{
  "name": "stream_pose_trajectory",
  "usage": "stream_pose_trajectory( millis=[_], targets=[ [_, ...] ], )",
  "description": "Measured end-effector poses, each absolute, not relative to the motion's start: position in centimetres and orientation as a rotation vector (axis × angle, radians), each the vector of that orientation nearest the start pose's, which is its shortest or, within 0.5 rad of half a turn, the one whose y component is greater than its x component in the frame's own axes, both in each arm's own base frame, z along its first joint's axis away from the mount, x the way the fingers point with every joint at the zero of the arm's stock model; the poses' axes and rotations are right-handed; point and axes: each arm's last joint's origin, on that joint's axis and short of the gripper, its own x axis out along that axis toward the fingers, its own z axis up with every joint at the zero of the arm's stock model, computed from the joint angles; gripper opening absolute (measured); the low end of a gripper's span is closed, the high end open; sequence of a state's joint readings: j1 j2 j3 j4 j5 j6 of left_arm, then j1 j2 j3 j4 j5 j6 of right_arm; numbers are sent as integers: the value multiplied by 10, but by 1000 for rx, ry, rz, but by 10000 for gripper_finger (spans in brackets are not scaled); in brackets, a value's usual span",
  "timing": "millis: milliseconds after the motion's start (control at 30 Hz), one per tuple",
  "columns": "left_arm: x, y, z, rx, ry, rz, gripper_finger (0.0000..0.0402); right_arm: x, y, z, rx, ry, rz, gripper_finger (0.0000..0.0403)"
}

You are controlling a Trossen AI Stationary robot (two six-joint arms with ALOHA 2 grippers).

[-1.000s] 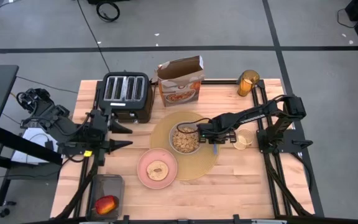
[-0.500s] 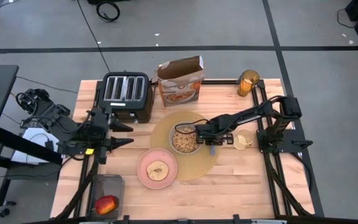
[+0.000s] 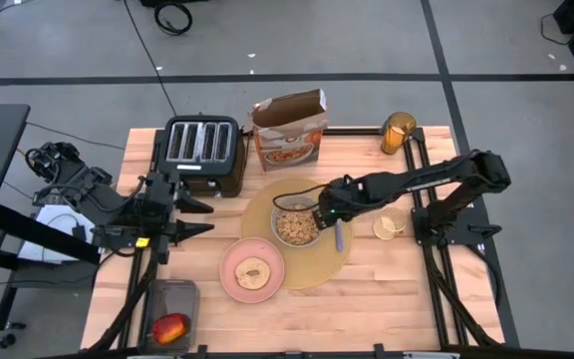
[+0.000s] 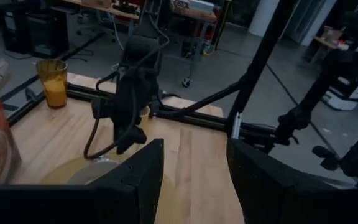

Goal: Arrange a breakfast setting
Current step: Adjust the gray bowl on the brown table mat

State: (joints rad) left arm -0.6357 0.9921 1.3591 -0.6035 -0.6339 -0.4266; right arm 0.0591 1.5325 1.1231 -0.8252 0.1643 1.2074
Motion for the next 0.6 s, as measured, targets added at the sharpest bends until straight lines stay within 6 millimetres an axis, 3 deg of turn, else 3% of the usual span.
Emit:
stream_pose_trajectory(
  millis=[100,200,433,600],
  targets=[
    [149,-87,449,-296,169,50,181,288,5,243,786,931,-824,245],
    [149,-86,449,-295,165,66,181,291,-12,240,641,927,-858,245],
    [147,-85,450,-310,162,64,181,313,-46,207,406,1049,-774,245],
    [146,-84,450,-323,159,65,181,320,-61,187,373,1127,-730,245]
  ],
)
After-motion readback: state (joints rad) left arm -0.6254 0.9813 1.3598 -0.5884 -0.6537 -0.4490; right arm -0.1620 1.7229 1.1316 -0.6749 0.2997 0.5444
